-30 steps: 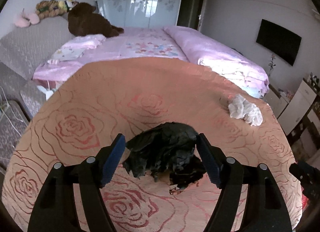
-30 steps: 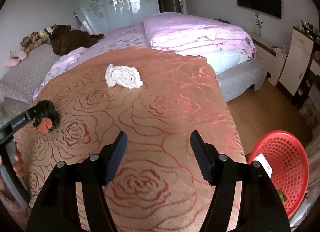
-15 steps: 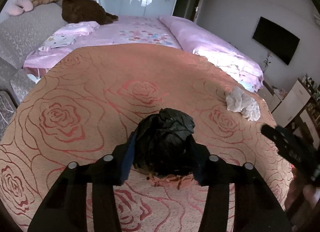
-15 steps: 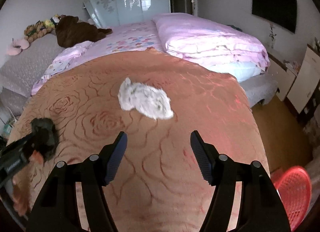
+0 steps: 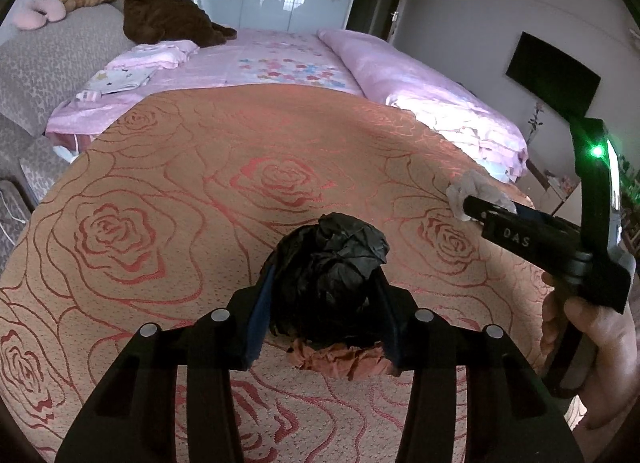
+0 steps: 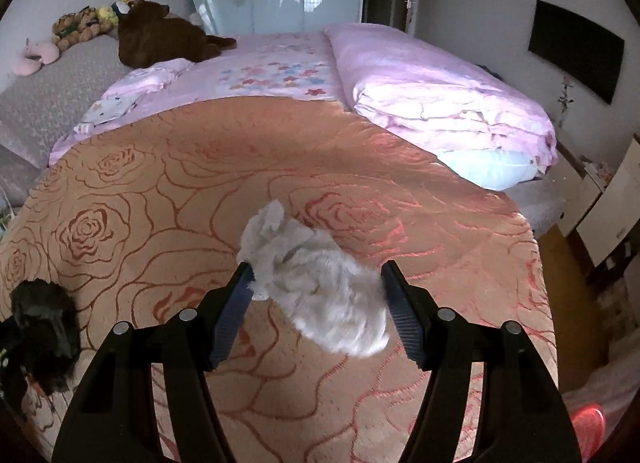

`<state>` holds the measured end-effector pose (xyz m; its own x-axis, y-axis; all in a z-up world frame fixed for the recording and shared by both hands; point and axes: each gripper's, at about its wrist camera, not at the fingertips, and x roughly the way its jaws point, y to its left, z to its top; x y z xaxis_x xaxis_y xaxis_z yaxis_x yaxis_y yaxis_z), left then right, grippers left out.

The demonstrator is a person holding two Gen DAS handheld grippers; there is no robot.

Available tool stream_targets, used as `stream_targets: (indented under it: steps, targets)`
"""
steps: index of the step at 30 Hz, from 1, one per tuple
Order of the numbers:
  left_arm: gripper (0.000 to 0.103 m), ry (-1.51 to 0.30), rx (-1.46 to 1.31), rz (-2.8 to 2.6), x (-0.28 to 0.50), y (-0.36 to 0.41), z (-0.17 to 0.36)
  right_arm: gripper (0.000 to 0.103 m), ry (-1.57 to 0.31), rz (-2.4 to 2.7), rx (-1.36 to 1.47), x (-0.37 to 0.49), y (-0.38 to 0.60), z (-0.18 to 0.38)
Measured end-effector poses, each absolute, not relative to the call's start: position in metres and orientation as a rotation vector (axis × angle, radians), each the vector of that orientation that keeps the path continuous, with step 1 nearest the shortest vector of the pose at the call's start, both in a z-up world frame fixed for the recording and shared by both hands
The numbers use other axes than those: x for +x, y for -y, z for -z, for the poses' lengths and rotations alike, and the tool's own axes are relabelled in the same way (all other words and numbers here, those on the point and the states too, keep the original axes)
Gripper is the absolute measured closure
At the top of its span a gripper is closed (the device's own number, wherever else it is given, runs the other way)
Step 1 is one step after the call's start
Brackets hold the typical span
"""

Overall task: Collect trash
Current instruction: 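Grasp the white crumpled cloth with the right tool, then carry the black bundle and white cloth in both tools over the basket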

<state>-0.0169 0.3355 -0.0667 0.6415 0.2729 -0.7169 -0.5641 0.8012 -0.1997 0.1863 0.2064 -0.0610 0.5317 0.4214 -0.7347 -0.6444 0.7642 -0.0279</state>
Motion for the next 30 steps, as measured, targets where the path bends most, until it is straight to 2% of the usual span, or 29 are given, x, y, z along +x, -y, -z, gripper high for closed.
stream_targets:
  steps: [2, 5, 12, 30]
  targets:
    - [0.059, -0.73, -0.43, -0.495, -0.017, -0.335, 0.067, 0.058, -0.792, -0.667, -0.317, 0.187, -0.208, 0.063]
    - [0.059, -0.729, -0.433, -0.494, -0.017, -0.336, 0.067, 0.067, -0.806, -0.681, -0.313, 0.185, -0.208, 0.064]
    - [0.06, -0.724, -0.433, -0.494, -0.017, -0.335, 0.067, 0.072, -0.831, -0.697, -0.305, 0.171, -0.201, 0.068]
    - [0.062, -0.705, -0.341, -0.433, -0.017, -0.293, 0.055, 0.072, -0.873, -0.67, -0.196, 0.121, -0.141, 0.065]
